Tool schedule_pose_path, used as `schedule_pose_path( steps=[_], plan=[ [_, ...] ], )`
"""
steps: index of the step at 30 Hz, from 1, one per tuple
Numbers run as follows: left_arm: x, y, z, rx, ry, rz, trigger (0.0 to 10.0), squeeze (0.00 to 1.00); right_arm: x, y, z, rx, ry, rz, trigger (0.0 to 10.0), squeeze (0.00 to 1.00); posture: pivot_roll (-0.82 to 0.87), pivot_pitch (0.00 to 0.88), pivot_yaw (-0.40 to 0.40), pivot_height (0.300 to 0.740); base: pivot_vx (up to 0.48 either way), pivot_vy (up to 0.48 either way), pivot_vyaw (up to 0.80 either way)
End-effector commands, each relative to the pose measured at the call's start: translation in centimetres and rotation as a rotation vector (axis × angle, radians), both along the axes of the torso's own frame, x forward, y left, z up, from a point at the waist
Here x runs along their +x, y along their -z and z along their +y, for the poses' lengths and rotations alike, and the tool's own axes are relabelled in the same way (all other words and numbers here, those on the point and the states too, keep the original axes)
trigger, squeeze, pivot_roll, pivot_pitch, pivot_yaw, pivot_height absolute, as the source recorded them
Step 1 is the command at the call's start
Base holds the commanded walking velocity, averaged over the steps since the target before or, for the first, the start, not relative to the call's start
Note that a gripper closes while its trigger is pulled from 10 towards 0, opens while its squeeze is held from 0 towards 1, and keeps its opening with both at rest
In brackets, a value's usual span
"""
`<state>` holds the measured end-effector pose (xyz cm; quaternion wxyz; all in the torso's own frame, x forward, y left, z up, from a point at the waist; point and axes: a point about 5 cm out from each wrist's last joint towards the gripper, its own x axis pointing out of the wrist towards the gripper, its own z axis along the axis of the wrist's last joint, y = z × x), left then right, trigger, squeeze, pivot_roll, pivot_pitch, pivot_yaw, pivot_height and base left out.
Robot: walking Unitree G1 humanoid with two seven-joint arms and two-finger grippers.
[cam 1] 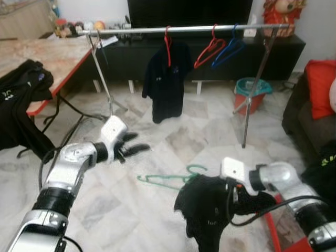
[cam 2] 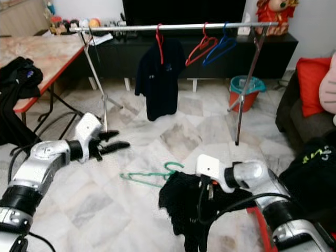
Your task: Hang hanger
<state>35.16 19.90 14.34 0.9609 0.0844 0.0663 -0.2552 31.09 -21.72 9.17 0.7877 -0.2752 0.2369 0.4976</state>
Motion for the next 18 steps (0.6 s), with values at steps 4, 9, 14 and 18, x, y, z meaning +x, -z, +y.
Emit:
schedule_pose_path(
  steps=[4,9,14,18],
  plan=[
    [-0.4,2.6,2.9,-0.051,-0.288,0.059,10.0,0.0,1.2,-1.6,-0.1,0.034,0.059,-0.102,0.0,0.0,0.01,0.0,0.082,0.74,0.0,0.0,0.0],
    [-1.3,5.5,2.7,-0.048,-0.311,0.159,10.0,0.0,1.8,-2.9,0.8,0.117,0.047,-0.147,0.0,0.0,0.01,0.0,0.086,0.74,0.0,0.0,0.0],
    [-2.2,7.5,-0.3,-0.112,-0.126,0.253,10.0,0.0,2.3,-5.3,2.2,0.194,-0.031,-0.193,0.0,0.0,0.0,0.0,0.086,0.74,0.0,0.0,0.0],
    [-2.9,8.2,-2.3,-0.145,0.025,0.284,10.0,0.0,2.5,-6.5,2.5,0.167,-0.087,-0.206,0.0,0.0,0.0,0.0,0.084,0.74,0.0,0.0,0.0]
  ],
)
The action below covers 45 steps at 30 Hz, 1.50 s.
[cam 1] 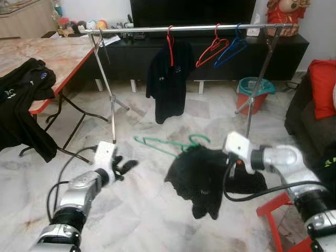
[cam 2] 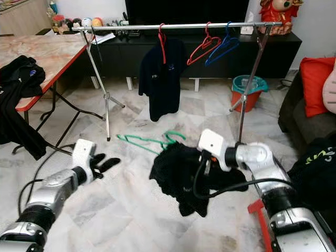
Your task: Hang hanger
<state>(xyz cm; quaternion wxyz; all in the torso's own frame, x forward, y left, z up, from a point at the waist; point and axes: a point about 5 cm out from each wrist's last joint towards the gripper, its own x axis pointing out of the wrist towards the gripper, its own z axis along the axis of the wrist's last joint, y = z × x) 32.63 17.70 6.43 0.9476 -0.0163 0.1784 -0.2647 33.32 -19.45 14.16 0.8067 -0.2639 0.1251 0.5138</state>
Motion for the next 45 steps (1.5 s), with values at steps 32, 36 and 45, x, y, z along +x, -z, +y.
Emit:
schedule_pose_path(
  steps=[32,36,45],
  plan=[
    [-1.5,0.7,-3.5,0.022,0.426,-0.078,10.0,0.0,-1.0,-4.6,2.5,-0.014,-0.244,-0.03,0.0,0.0,-0.01,0.0,0.098,0.74,0.0,0.0,0.0],
    [-1.7,0.8,-2.9,0.055,0.472,-0.076,10.0,0.0,-1.1,-4.5,2.6,-0.019,-0.246,-0.026,0.0,0.0,-0.01,0.0,0.1,0.74,0.0,0.0,0.0],
    [-2.3,1.2,-2.9,0.101,0.555,-0.053,10.0,0.0,-0.9,-4.3,2.9,-0.033,-0.25,-0.028,0.0,0.0,-0.01,0.0,0.1,0.74,0.0,0.0,0.0]
  ],
)
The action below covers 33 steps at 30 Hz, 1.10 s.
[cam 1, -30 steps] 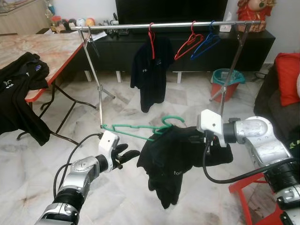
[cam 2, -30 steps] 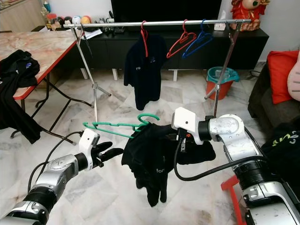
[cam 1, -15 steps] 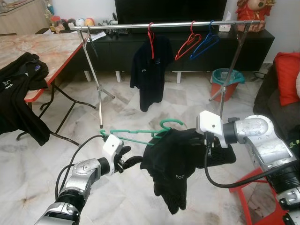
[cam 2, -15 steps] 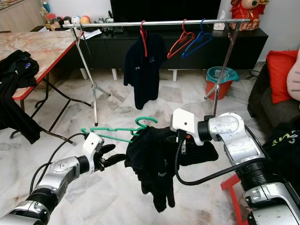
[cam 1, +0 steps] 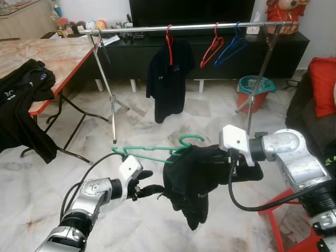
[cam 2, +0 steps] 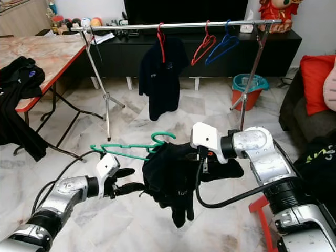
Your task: Hang hanger
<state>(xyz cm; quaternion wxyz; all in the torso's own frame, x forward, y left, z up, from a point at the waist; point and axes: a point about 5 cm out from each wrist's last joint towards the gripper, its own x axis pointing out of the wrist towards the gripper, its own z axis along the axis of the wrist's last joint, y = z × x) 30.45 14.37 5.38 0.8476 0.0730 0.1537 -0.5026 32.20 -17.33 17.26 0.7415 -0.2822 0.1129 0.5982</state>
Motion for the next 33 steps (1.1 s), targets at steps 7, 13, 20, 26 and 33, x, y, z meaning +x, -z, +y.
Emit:
schedule_pose_path(
  steps=[7,13,20,26,33],
  plan=[
    [-0.2,0.2,0.3,0.031,0.034,0.024,10.0,0.0,0.1,-1.0,1.0,0.006,-0.043,-0.048,0.0,0.0,-0.01,0.0,0.103,0.74,0.0,0.0,0.0],
    [-0.1,0.1,0.4,0.038,0.037,0.02,10.0,0.0,0.2,-1.0,1.1,0.007,-0.038,-0.05,0.0,0.0,-0.01,0.0,0.101,0.74,0.0,0.0,0.0],
    [0.1,0.2,0.0,0.044,0.005,0.002,10.0,0.0,-0.1,-1.2,1.4,0.013,-0.067,-0.046,0.0,0.0,-0.01,0.0,0.098,0.74,0.0,0.0,0.0],
    [0.3,0.2,-0.3,0.022,-0.016,0.004,10.0,0.0,-0.2,-1.3,1.5,0.011,-0.079,-0.046,0.0,0.0,-0.02,0.0,0.095,0.74,0.0,0.0,0.0],
    [0.6,0.1,-0.7,0.004,-0.041,-0.003,10.0,0.0,-0.3,-1.3,1.7,0.011,-0.088,-0.046,0.0,0.0,-0.02,0.0,0.093,0.74,0.0,0.0,0.0]
  ],
)
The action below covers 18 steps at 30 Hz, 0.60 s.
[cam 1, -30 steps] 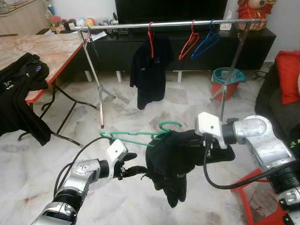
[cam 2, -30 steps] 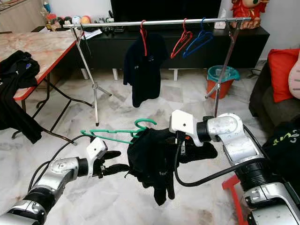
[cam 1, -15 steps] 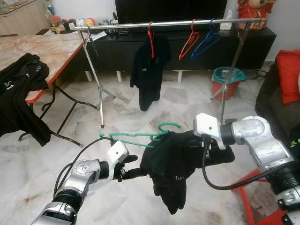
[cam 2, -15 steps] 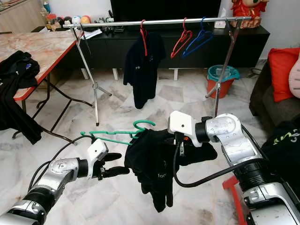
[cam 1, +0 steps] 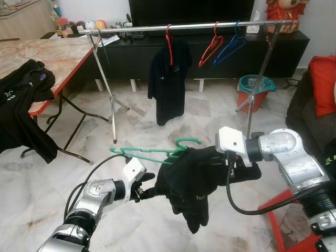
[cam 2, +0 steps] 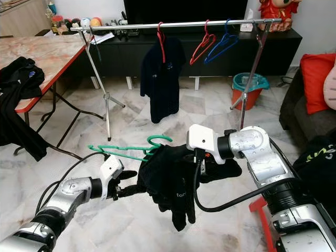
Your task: Hang hanger
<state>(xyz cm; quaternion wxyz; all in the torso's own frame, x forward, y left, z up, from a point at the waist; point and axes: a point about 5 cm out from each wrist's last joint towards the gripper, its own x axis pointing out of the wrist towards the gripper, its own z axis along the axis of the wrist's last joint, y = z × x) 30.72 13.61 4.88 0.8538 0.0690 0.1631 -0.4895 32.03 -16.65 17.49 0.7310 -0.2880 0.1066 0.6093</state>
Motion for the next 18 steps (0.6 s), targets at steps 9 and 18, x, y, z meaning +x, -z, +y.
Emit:
schedule_pose_path(
  steps=[9,18],
  plan=[
    [0.62,-0.31,-0.16,-0.029,-0.06,-0.017,10.0,0.0,-0.15,-1.36,1.02,0.015,-0.06,-0.043,0.0,0.0,-0.04,0.0,0.093,0.74,0.0,0.0,0.0],
    [0.77,-0.18,-0.84,-0.046,-0.08,-0.012,10.0,0.0,-0.24,-1.42,1.21,0.016,-0.068,-0.041,0.0,0.0,-0.04,0.0,0.089,0.74,0.0,0.0,0.0]
  ],
)
